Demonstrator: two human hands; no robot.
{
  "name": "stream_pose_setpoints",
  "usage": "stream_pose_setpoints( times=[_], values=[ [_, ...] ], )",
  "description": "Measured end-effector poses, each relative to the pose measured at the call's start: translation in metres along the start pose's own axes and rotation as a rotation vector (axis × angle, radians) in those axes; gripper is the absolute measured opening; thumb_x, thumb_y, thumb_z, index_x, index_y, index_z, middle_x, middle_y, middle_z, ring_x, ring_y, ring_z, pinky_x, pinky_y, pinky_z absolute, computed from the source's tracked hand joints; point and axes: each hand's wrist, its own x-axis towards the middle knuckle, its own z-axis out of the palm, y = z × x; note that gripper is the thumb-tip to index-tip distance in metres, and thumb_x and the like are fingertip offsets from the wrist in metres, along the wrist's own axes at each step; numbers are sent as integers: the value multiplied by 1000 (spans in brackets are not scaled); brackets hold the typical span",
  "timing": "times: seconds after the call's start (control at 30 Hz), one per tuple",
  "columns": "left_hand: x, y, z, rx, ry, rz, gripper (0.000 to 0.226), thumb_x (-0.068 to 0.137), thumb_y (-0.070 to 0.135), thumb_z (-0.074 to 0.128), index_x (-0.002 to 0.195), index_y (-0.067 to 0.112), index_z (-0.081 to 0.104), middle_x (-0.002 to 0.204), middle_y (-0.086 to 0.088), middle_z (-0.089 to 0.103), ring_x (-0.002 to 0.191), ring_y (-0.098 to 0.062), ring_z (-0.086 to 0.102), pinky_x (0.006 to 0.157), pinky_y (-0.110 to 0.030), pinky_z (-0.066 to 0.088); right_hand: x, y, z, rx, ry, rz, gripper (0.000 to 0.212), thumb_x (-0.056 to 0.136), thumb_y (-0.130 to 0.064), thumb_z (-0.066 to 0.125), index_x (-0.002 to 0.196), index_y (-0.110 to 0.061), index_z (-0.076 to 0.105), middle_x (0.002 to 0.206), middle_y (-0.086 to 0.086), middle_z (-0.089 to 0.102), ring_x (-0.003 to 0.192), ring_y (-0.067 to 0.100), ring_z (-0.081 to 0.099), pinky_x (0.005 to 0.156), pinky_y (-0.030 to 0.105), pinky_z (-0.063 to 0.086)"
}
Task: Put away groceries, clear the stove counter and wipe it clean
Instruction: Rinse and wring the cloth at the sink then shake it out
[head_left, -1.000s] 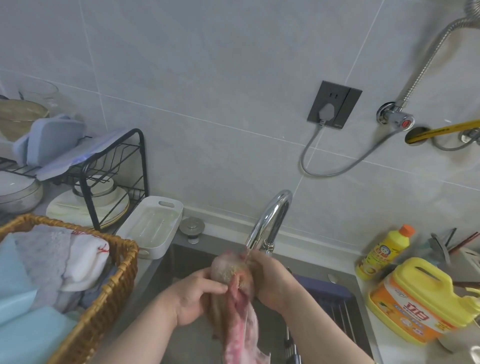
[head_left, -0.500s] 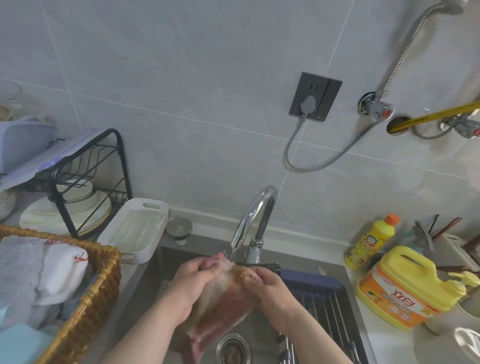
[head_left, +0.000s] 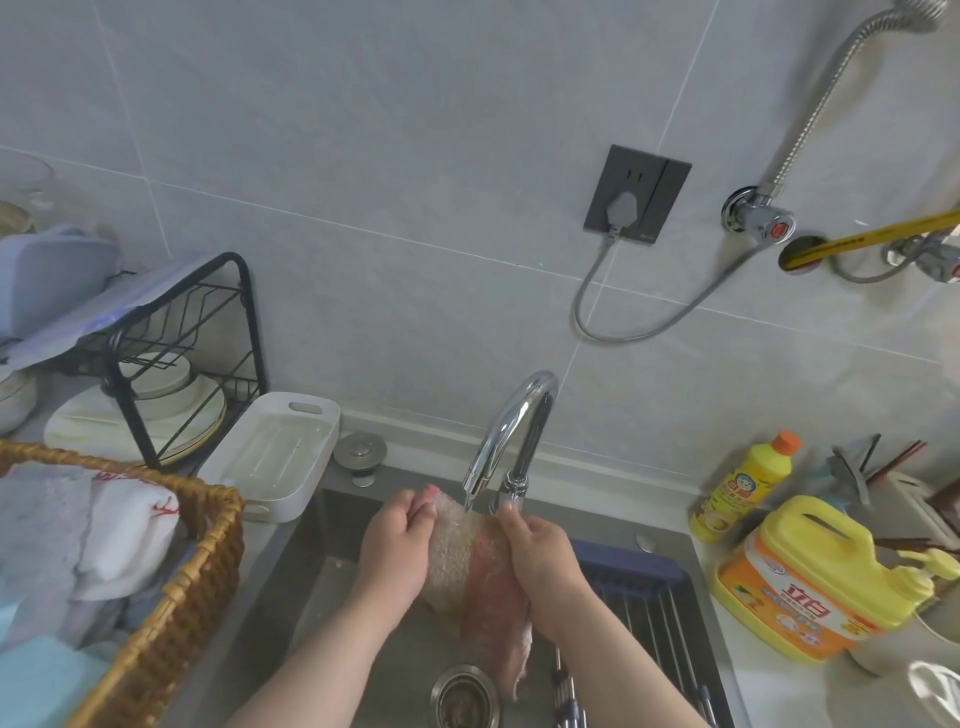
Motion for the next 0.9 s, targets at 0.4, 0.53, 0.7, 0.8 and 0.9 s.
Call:
stream_pose_setpoints(
  times=[0.4,0.53,0.7,0.8,0.9],
  values=[
    [-2,-2,2,-203,40,-146,15,99,25,45,98,25,60,100,4,64,96,-13,60,85,-32,48,-3,0,12,-12,2,-13,38,86,-41,69,67,-10,59,55,-2,59,48,11,56,48,20,45],
    [-9,-8,-1,-239,-22,-166,15,98,22,47,97,25,61,101,5,65,97,-10,61,88,-33,50,-4,5,17,-52,-55,4,24,75,-30,82,76,-8,71,66,1,71,58,15,65,55,24,50],
    [-11,-5,3,-208,35,-95,15,98,19,46,103,26,59,103,22,58,99,4,53,75,-16,38,-6,1,20,-59,74,98,43,95,-47,50,73,-11,56,71,6,54,63,19,52,49,19,40],
    [-5,-2,-2,-245,27,-110,14,97,20,49,97,27,61,99,16,62,94,3,55,75,-18,41,-8,4,16,60,-122,85,36,88,-39,67,89,-3,70,84,9,72,76,24,69,62,25,54],
    [-1,-1,-6,-320,-9,-144,16,95,17,54,93,27,65,95,17,66,92,1,59,81,-21,45,-10,3,19,90,-235,103,24,80,-20,77,95,-3,72,90,16,74,81,30,72,67,34,57]
  ],
)
